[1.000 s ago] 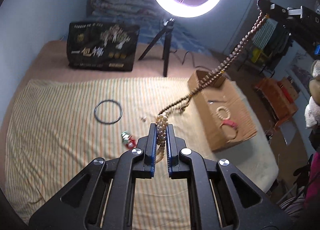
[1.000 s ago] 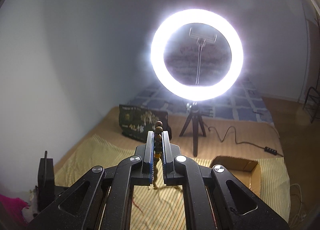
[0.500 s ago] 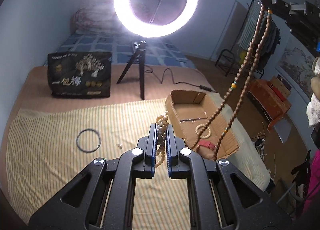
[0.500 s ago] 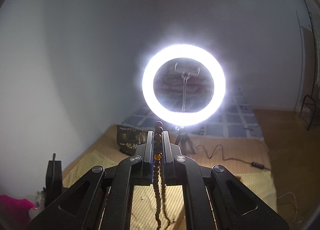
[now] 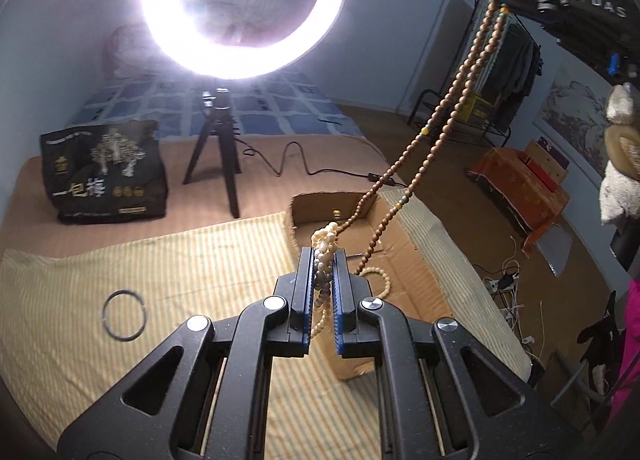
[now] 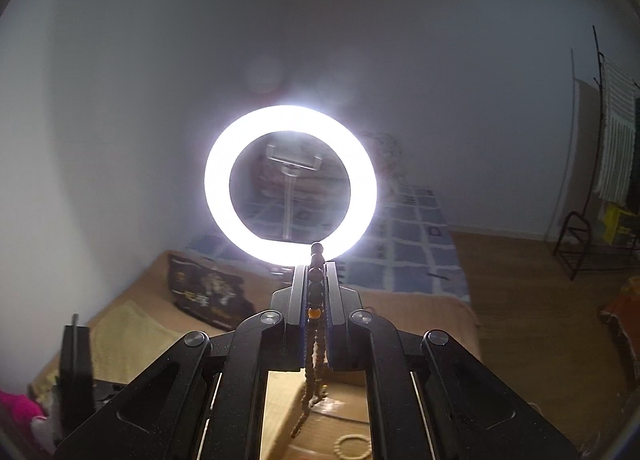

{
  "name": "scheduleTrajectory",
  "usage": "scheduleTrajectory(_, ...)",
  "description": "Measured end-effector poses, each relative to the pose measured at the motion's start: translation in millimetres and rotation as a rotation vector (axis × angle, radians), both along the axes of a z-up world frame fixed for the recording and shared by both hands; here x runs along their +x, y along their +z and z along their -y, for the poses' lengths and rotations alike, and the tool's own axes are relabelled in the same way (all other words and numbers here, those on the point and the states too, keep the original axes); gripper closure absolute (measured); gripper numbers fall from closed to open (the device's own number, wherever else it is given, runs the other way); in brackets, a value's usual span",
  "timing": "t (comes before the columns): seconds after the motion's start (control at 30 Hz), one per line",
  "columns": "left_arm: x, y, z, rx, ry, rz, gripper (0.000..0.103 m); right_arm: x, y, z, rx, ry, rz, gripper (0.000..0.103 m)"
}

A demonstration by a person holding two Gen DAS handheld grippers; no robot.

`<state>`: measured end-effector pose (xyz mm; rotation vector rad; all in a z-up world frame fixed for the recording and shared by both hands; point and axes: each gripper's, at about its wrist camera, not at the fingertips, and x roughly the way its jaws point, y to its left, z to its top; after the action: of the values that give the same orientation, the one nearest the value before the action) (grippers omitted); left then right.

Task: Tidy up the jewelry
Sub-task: 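Lower both necklaces into the box and open both tools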

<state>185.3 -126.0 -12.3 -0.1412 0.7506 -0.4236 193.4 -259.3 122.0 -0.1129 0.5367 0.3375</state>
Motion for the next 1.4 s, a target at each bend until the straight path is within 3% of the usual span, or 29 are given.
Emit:
scheduleTrajectory(0.5, 50, -39, 59, 0.017, -0.050, -0.065, 0.097, 47, -58, 44, -0.042, -0.116, -0.083, 0.098)
scheduleTrajectory(0.93, 69, -77, 69, 0.058, -0.054, -0.137, 0.097, 65, -115, 71, -0.047, -0.160, -0.203, 0.098)
scheduleTrajectory(1.4, 69, -89, 72, 0.075, -0.070, -0.162, 0.097, 68, -163, 66, -0.047, -0.155, -0.337, 0.098)
